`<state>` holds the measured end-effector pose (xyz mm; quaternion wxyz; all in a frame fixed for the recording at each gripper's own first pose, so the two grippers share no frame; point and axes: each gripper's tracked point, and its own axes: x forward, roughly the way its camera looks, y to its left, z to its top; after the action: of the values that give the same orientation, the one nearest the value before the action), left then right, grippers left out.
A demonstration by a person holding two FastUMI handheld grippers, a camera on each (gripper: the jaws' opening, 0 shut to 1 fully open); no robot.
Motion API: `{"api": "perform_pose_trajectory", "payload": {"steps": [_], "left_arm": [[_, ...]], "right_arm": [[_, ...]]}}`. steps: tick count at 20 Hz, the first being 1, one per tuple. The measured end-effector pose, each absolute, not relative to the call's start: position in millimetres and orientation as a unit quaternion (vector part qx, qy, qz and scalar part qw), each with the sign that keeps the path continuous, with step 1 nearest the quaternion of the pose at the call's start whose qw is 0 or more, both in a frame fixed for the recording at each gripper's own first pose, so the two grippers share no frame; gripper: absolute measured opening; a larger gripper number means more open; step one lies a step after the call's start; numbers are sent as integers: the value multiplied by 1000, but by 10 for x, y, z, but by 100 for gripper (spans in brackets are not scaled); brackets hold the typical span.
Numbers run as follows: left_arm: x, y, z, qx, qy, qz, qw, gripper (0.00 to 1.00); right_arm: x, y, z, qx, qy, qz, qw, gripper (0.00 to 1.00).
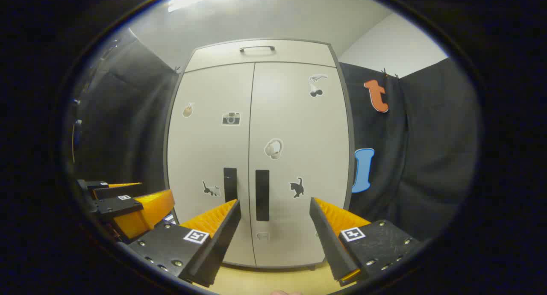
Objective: Open the right door of the double-door shoe cabinet with the right hand, and open the left door with the left hand.
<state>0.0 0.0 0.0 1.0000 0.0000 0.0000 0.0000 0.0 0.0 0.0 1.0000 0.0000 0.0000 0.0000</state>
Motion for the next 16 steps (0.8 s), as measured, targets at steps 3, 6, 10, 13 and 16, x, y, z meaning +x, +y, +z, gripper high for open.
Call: {"api": "perform_pose_trajectory", "payload": {"steps": [3,6,10,13,16], "left_arm": [[-26,-3,8,4,2,2,1000,96],[-61,22,37,8,0,5,1000,96],[-91,47,80,9,-4,6,1000,96],[-107,58,87,11,-4,5,1000,96],[-103,99,82,12,-2,8,1000,96]], "right_arm": [[-16,-36,16,5,2,-4,1000,94],[-32,-40,32,6,0,-6,1000,94],[-47,-10,54,4,-3,-3,1000,94],[-47,0,70,4,-4,-3,1000,94],[-20,9,40,2,-1,-4,1000,96]]}}
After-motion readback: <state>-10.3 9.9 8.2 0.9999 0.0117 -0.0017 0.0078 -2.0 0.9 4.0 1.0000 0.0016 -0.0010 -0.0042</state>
